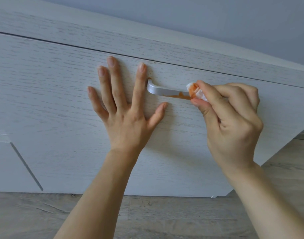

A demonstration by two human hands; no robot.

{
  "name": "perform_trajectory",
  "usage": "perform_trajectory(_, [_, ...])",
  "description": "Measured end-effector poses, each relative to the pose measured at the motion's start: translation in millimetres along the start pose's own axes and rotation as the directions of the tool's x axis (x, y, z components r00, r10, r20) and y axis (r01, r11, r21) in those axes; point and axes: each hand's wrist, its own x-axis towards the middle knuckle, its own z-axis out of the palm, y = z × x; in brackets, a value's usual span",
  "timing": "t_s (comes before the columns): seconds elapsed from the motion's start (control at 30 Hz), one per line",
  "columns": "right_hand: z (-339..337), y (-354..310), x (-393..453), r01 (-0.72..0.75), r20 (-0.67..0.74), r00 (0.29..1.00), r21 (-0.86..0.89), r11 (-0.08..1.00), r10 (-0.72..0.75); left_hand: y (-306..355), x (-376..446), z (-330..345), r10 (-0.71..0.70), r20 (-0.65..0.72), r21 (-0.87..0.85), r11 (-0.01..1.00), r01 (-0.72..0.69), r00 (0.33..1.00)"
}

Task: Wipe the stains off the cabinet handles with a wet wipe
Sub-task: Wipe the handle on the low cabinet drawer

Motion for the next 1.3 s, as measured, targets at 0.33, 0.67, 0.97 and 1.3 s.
perform_trajectory(0.33, [0.3,-17.4,-8.0,-0.18,-0.018,0.983,0.065,0.981,0.182,-1.1,-1.0,2.3,0.019,-0.025,0.024,1.0,-0.018,1.0])
perform_trajectory(0.67, [10.2,-23.5,-0.9,-0.067,-0.059,0.996,-0.022,0.998,0.065,-3.0,-3.7,10.8,0.045,-0.148,0.005,0.999,-0.045,0.988])
perform_trajectory(0.97, [8.9,-24.8,-2.4,-0.172,-0.067,0.982,0.056,0.984,0.175,-2.1,-32.0,19.3,0.043,-0.145,-0.066,0.996,-0.053,0.989])
perform_trajectory(1.3, [13.9,-12.0,3.8,0.091,-0.052,0.994,-0.05,0.995,-0.093,0.7,-32.2,20.9,0.014,-0.222,-0.076,0.997,-0.032,0.975])
